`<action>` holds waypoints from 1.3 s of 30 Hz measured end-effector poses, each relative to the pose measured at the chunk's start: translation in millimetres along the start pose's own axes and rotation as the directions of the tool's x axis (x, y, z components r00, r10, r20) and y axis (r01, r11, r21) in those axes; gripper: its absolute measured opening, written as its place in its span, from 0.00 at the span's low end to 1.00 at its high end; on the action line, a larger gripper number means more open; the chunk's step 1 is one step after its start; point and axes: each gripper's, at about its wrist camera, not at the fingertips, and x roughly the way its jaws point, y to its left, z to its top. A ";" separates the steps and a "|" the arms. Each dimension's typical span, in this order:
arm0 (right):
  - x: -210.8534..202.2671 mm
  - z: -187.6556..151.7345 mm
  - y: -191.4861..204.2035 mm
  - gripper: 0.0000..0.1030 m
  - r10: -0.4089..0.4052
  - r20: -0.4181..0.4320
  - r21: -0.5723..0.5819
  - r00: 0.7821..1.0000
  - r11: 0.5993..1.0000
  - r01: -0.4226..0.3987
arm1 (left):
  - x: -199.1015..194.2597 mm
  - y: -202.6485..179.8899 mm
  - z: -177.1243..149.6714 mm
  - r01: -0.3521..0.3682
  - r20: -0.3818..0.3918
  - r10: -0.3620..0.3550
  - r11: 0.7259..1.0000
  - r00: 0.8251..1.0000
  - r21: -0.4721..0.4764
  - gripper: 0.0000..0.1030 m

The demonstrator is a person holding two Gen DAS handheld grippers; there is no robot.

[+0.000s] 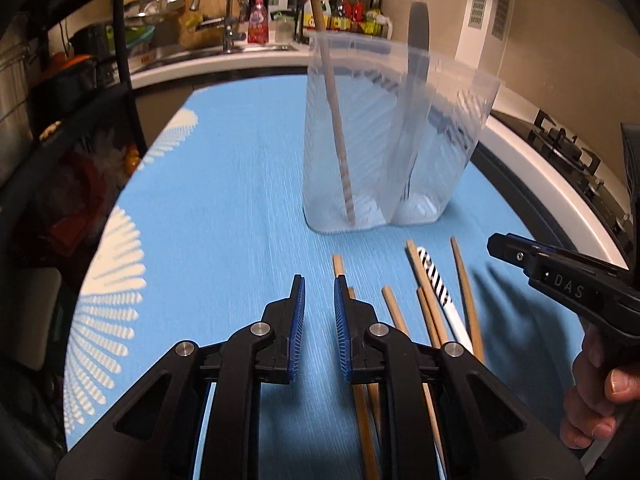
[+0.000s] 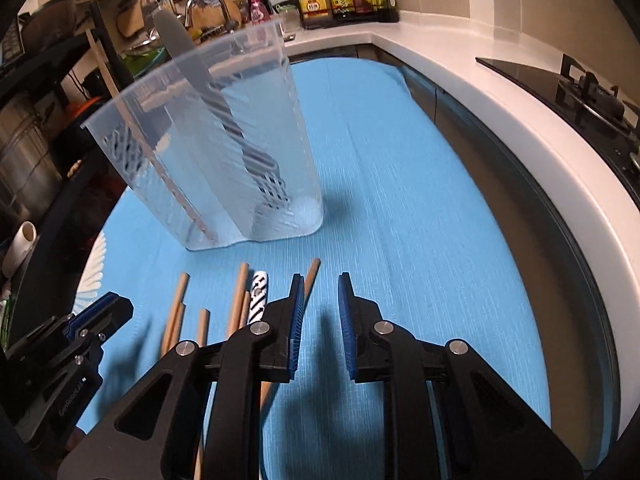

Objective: Organize utensils
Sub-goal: 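Grasp another wooden chopstick with the left tool while the right tool grasps a chopstick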

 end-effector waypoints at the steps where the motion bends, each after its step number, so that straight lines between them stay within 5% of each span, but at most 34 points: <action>1: 2.9 -1.2 0.4 0.19 0.003 -0.010 -0.001 1.000 1.000 -0.003 | 3.2 -1.2 -2.1 0.002 -0.013 -0.002 1.000 1.000 -0.001 0.15; 14: 23.7 -12.6 13.8 0.18 -0.001 -0.091 -0.053 0.996 0.999 -0.004 | 21.7 -7.2 -9.3 0.065 -0.093 -0.068 0.997 0.993 -0.034 0.15; 19: 22.8 -12.4 14.5 0.12 -0.013 -0.089 -0.064 0.996 0.998 0.007 | 25.1 -12.2 -10.2 0.053 -0.104 -0.053 0.999 0.993 -0.009 0.14; 39: 26.9 -5.7 8.8 0.11 -0.062 -0.056 -0.120 0.996 0.991 0.055 | 25.9 -14.9 -10.1 -0.001 -0.118 0.003 1.000 0.993 0.018 0.08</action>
